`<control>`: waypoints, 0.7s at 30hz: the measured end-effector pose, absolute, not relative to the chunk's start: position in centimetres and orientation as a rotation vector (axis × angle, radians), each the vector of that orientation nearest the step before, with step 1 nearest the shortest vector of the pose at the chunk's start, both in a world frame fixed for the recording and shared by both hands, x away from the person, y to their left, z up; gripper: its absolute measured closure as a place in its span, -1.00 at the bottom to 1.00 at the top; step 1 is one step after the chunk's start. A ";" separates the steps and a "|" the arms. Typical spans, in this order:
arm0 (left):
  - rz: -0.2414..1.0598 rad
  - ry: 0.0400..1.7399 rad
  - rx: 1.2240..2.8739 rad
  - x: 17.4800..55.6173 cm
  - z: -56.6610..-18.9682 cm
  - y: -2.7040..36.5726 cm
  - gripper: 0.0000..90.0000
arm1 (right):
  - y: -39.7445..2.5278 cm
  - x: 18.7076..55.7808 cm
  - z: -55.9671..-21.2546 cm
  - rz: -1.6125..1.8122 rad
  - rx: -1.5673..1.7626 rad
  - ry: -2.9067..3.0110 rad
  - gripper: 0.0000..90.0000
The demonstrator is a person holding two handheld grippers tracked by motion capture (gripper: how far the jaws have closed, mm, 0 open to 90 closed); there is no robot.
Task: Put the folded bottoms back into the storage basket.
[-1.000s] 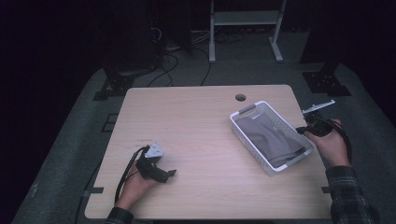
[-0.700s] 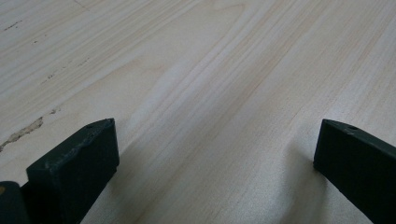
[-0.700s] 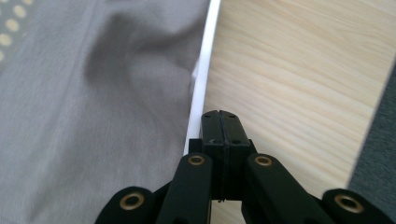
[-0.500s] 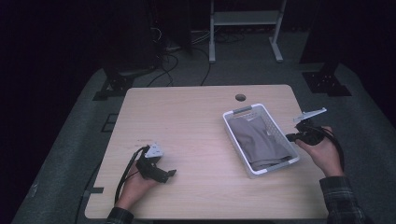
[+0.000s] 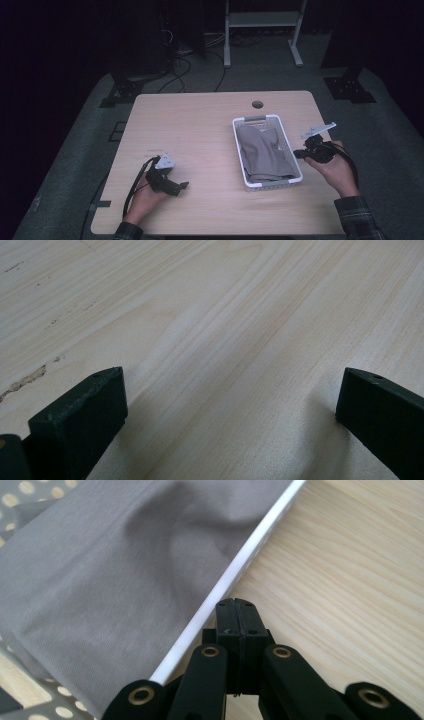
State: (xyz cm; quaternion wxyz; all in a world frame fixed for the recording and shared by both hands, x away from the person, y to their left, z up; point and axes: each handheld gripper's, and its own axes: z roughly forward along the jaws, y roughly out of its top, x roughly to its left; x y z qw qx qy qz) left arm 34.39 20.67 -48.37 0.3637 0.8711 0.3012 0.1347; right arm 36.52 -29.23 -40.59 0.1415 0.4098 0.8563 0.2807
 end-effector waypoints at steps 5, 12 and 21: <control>0.346 0.775 2.243 34.4 -48.4 20.7 -1.00 | -28.6 36.3 -40.9 0.833 1.166 2.482 0.99; 0.347 0.778 2.245 34.5 -48.3 20.6 -1.00 | -27.5 36.2 -41.7 0.867 1.157 2.498 0.99; 0.349 0.782 2.243 34.4 -48.4 20.6 -1.00 | -28.5 36.1 -42.2 0.928 1.197 2.369 0.37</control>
